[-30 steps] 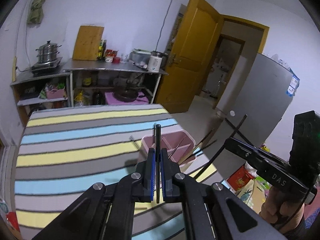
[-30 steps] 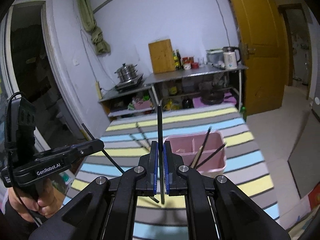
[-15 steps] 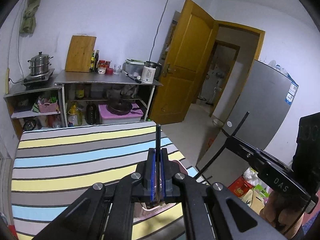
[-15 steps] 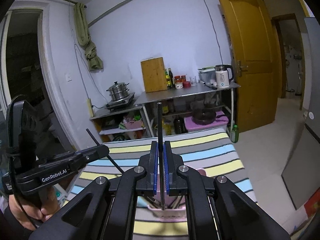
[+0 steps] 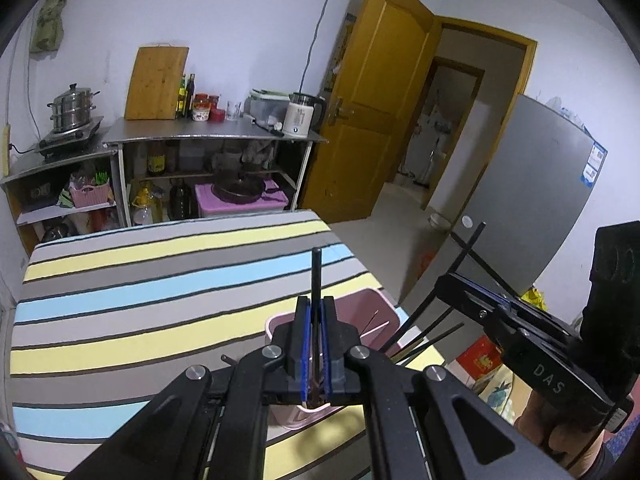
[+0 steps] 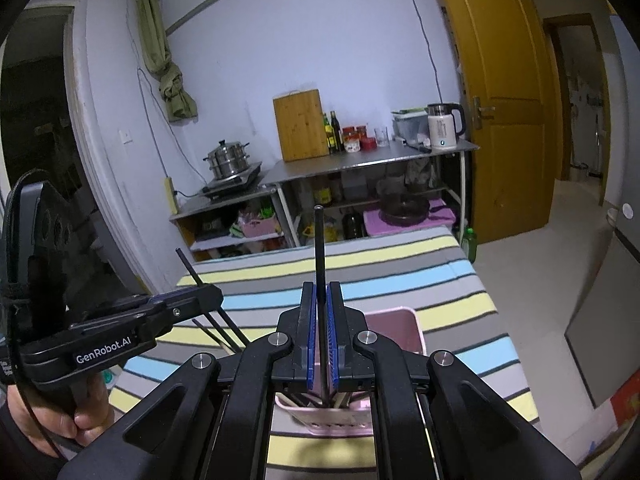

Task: Organize utensils
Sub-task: 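Lower the chopsticks into the basket and open both grippers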

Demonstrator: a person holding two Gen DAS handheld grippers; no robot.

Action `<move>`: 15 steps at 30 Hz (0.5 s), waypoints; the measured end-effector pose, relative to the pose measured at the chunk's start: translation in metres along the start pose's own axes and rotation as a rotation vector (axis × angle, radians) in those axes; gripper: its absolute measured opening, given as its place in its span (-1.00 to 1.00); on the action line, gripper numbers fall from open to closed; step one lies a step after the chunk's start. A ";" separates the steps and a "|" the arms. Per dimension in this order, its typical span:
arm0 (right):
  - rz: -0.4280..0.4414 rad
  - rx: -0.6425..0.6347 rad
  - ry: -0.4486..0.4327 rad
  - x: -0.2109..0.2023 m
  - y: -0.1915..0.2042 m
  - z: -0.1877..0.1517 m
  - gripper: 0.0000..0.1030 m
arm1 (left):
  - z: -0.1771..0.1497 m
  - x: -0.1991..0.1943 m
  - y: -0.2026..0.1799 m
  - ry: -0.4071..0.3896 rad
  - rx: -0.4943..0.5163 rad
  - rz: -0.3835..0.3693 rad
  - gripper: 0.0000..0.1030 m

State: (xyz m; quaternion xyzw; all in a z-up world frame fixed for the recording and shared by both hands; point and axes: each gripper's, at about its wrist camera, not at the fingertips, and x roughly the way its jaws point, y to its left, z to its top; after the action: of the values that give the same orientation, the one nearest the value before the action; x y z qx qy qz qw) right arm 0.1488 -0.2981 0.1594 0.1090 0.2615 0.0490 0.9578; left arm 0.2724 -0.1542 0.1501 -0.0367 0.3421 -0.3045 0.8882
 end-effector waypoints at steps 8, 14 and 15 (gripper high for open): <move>0.007 -0.025 0.056 0.011 0.002 -0.013 -0.90 | -0.009 0.016 0.004 0.033 0.013 0.001 -0.91; 0.006 -0.028 0.050 0.006 0.002 -0.019 -0.89 | -0.010 0.012 0.004 0.019 0.020 -0.001 -0.87; 0.004 -0.029 0.047 0.004 0.003 -0.019 -0.87 | -0.010 0.010 0.004 0.014 0.022 -0.003 -0.84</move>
State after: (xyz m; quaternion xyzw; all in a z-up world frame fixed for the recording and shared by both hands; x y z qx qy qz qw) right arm 0.1426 -0.2914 0.1419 0.0947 0.2830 0.0572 0.9527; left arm 0.2736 -0.1550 0.1354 -0.0253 0.3450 -0.3097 0.8857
